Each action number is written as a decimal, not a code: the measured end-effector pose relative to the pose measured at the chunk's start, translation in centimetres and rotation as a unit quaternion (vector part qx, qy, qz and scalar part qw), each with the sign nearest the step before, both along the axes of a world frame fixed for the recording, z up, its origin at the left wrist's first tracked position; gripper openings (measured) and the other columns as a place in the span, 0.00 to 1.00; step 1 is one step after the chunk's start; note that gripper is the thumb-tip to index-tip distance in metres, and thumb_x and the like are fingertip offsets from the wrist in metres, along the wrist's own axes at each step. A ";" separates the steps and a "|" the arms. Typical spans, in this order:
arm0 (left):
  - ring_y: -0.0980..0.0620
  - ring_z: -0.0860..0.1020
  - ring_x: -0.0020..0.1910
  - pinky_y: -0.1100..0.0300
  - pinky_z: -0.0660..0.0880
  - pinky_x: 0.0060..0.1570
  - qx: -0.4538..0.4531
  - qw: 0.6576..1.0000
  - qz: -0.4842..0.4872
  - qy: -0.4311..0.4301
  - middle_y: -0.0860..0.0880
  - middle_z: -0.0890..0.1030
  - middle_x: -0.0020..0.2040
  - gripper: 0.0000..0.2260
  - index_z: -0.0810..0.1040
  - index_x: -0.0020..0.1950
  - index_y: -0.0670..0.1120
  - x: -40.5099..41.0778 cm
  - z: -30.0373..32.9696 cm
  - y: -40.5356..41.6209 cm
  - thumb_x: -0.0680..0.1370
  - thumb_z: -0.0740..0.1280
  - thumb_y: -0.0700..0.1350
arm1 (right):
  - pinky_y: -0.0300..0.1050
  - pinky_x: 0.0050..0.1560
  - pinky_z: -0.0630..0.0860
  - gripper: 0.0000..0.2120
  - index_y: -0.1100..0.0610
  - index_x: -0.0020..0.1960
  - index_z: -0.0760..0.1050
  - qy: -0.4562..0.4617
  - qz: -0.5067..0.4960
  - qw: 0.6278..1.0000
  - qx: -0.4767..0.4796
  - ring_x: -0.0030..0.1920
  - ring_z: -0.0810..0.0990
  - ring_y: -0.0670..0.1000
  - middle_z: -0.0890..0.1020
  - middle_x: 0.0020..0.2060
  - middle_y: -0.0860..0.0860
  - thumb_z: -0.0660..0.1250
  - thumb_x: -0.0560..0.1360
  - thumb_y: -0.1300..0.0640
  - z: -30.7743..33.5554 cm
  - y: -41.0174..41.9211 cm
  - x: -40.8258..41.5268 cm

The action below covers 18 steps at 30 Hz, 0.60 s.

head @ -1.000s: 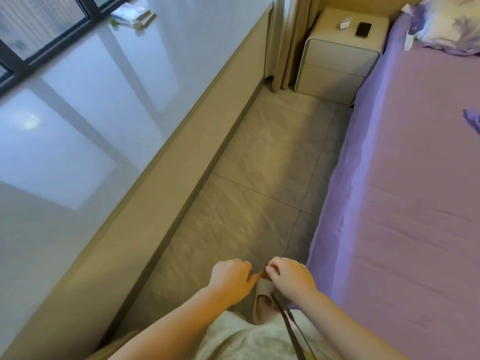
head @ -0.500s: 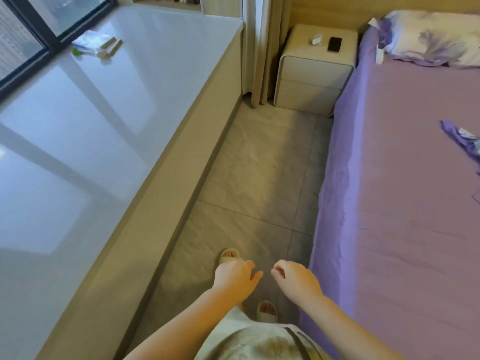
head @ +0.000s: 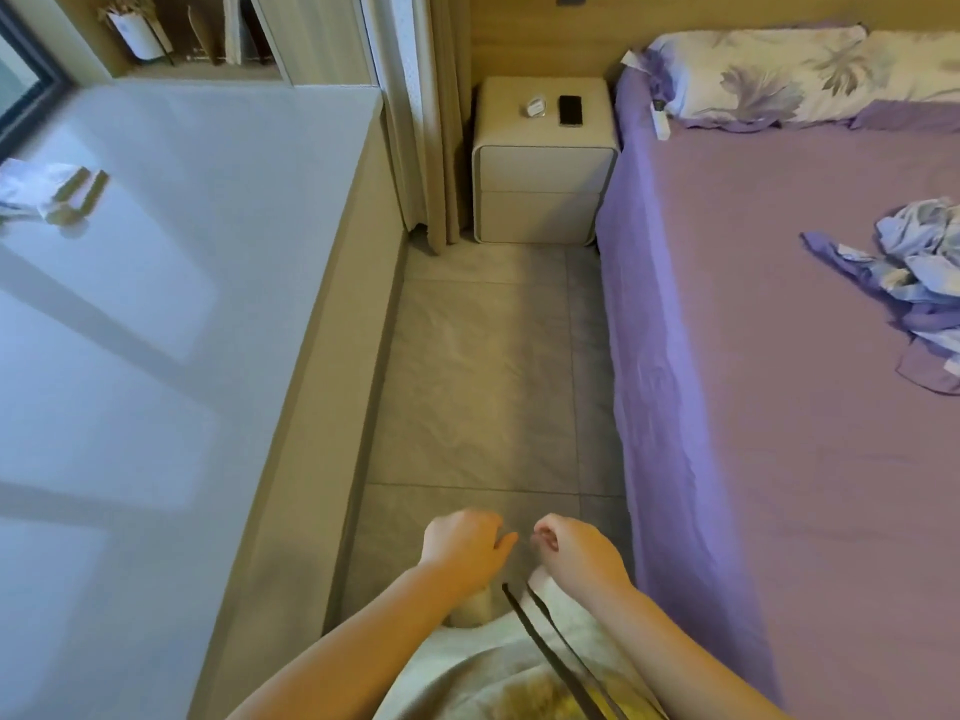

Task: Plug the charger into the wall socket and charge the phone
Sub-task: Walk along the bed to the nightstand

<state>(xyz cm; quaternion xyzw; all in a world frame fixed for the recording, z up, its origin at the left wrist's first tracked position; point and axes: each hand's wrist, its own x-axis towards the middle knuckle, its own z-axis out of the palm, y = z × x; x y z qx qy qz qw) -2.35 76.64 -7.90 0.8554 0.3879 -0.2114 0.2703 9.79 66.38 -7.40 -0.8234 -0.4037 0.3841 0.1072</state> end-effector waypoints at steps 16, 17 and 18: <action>0.50 0.81 0.50 0.52 0.80 0.51 -0.007 1.000 0.002 0.021 0.49 0.83 0.53 0.19 0.79 0.58 0.49 13.3 0.0 12.5 0.79 0.55 0.59 | 0.45 0.48 0.74 0.12 0.53 0.55 0.76 0.000 0.020 1.000 -0.004 0.49 0.80 0.51 0.83 0.49 0.49 0.58 0.78 0.51 -0.6 12.7 14.6; 0.49 0.81 0.50 0.52 0.80 0.51 -0.004 1.000 0.002 0.025 0.49 0.83 0.54 0.19 0.78 0.59 0.49 14.5 0.2 13.2 0.79 0.55 0.58 | 0.44 0.47 0.73 0.12 0.53 0.55 0.76 -0.006 0.028 1.000 -0.001 0.48 0.80 0.51 0.83 0.48 0.49 0.58 0.78 0.50 -0.5 13.6 15.9; 0.49 0.81 0.51 0.51 0.80 0.52 -0.003 1.000 0.006 0.028 0.49 0.83 0.54 0.19 0.78 0.59 0.49 15.7 0.3 13.8 0.79 0.55 0.58 | 0.44 0.46 0.72 0.12 0.53 0.55 0.76 -0.010 0.036 0.999 0.001 0.48 0.80 0.51 0.83 0.48 0.49 0.58 0.78 0.51 -0.4 14.4 17.1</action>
